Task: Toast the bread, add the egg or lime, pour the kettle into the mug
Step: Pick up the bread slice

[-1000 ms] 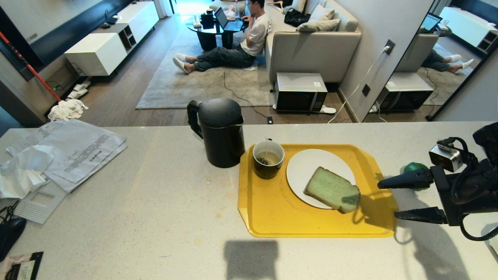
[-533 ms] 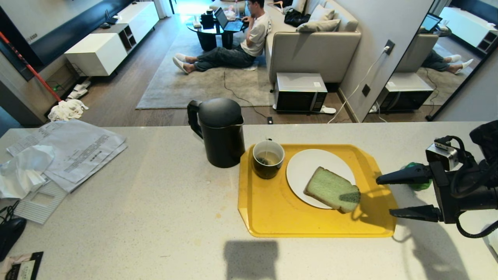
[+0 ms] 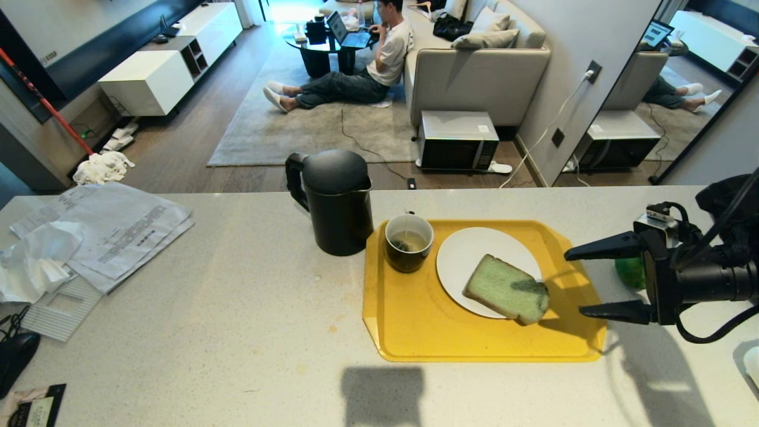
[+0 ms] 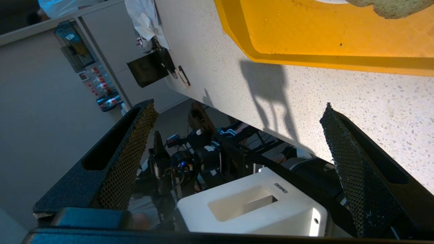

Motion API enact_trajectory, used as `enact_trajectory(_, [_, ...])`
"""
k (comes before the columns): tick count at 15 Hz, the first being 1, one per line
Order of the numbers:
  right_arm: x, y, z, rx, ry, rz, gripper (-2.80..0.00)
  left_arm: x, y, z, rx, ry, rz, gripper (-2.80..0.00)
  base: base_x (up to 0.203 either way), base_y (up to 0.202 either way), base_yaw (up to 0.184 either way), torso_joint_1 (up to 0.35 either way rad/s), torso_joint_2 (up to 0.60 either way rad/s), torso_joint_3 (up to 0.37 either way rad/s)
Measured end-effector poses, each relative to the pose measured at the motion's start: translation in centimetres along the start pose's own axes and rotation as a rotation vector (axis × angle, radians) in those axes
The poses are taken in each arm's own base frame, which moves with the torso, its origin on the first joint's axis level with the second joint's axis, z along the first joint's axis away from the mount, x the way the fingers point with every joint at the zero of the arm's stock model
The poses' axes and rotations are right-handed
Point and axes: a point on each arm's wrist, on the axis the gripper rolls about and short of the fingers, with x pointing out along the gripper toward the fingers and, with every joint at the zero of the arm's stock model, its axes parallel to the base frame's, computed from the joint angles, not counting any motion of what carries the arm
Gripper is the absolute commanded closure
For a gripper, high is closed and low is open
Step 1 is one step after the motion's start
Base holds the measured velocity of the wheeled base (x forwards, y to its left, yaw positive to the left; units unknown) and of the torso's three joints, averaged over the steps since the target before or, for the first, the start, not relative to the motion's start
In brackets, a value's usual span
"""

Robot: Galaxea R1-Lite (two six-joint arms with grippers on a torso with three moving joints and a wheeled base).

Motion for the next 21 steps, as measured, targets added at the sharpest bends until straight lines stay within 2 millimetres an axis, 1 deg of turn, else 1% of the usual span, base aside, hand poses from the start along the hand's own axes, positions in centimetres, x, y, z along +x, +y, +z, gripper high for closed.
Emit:
enact_trajectory(3, [1.0,-1.3,1.1,0.014,0.022,-0.009,-2.80,0.0,0.0,0.0,0.000,0.000,0.000,0.00,0.000,0.000,0.000,0.000,0.00,0.000])
enact_trajectory(7, [2.2,-3.5,1.5,-0.100,0.051,-0.023,-2.80,0.0,0.0,0.0,0.000,0.000,-0.001,0.00,0.000,0.000,0.000,0.000,0.00,0.000])
enact_trajectory(9, [2.7,-4.1,1.7,-0.108,0.062,-0.028,-2.80,0.0,0.0,0.0,0.000,0.000,-0.001,0.00,0.000,0.000,0.000,0.000,0.00,0.000])
enact_trajectory(16, [4.1,-5.5,2.3,-0.095,0.103,-0.036,-2.80,0.0,0.0,0.0,0.000,0.000,0.000,0.00,0.000,0.000,0.000,0.000,0.00,0.000])
enact_trajectory(21, [4.8,-5.9,3.1,-0.093,0.112,-0.038,-2.80,0.0,0.0,0.0,0.000,0.000,-0.001,0.00,0.000,0.000,0.000,0.000,0.00,0.000])
